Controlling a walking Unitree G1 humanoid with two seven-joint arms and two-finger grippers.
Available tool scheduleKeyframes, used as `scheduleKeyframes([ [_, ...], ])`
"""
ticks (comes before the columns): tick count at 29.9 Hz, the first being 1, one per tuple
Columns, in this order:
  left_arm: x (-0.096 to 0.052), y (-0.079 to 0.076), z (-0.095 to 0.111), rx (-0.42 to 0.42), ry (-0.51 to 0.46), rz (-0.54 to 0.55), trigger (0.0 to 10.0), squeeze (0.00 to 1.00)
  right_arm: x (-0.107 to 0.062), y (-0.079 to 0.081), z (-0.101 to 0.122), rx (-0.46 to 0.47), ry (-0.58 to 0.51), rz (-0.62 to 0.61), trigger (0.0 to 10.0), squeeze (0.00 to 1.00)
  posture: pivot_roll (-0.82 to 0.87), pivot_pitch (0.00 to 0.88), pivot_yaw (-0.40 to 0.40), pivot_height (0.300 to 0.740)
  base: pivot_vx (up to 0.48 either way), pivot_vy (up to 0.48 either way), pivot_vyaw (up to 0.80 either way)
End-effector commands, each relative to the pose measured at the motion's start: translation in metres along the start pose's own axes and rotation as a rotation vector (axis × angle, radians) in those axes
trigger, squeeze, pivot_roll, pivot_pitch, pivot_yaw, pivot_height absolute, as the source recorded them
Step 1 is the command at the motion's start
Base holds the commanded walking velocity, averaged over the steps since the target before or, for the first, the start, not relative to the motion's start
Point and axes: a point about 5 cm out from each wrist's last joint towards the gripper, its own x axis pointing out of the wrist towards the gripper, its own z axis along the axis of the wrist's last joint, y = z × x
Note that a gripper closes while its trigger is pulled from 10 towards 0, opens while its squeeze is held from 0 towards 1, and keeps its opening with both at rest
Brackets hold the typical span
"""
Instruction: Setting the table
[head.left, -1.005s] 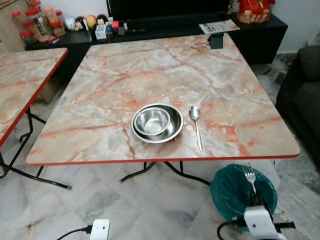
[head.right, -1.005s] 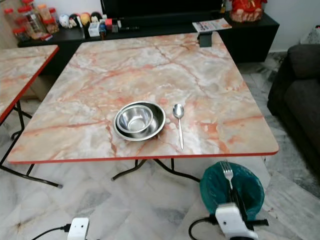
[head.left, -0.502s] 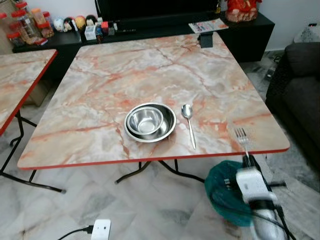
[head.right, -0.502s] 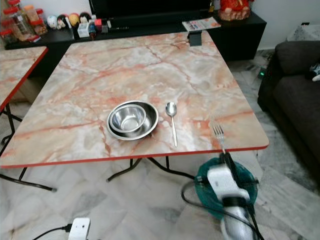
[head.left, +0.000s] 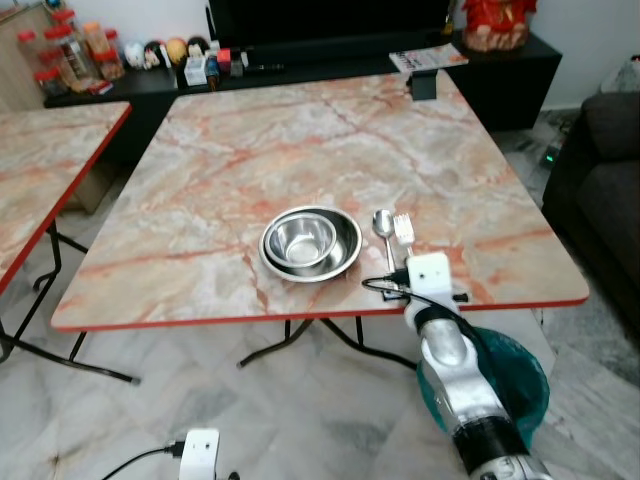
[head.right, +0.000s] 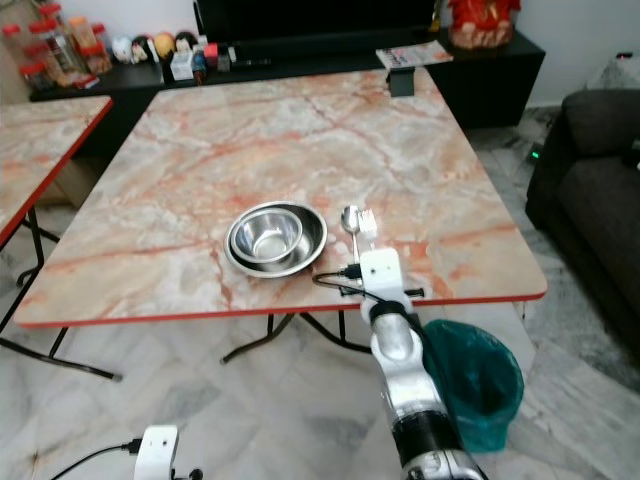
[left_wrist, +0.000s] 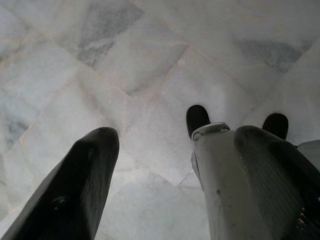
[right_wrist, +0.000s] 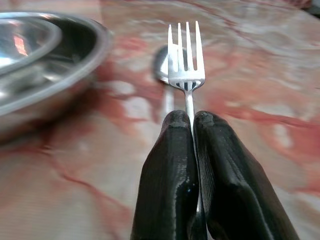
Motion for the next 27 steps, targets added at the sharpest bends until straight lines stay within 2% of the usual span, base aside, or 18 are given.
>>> scheduleKeyframes([
  [1,-0.001,0.008,-0.003,-0.014,0.009,0.032,10.0,0.00,0.004,0.004,0.007,0.011,-0.019,0.015,10.0,0.00,-0.05,0.029,0.071,0.740,0.000,0.000,0.00],
  [8,-0.002,0.008,-0.006,-0.021,0.015,0.036,10.0,0.00,0.009,-0.003,0.008,0.046,-0.019,-0.028,10.0,0.00,-0.05,0.025,0.068,0.740,0.176,0.000,0.00],
  [11,-0.002,0.007,-0.006,-0.022,0.015,0.034,10.0,0.00,0.014,-0.018,0.012,0.058,-0.029,-0.060,10.0,0.00,-0.06,0.027,0.073,0.740,0.263,0.000,-0.80],
  [15,-0.001,0.006,-0.005,-0.020,0.013,0.031,10.0,0.00,0.016,-0.025,0.017,0.059,-0.054,-0.073,10.0,0.00,-0.06,0.026,0.073,0.740,0.278,0.000,-0.40],
  [23,-0.001,0.005,-0.002,-0.017,0.007,0.027,10.0,0.00,0.020,-0.026,0.025,0.062,-0.083,-0.083,10.0,0.00,-0.06,0.022,0.073,0.740,0.297,0.000,0.00],
  [27,-0.001,0.005,-0.002,-0.021,0.006,0.028,10.0,0.00,0.022,-0.022,0.027,0.061,-0.084,-0.060,10.0,0.00,-0.06,0.023,0.070,0.740,0.301,0.000,0.00],
])
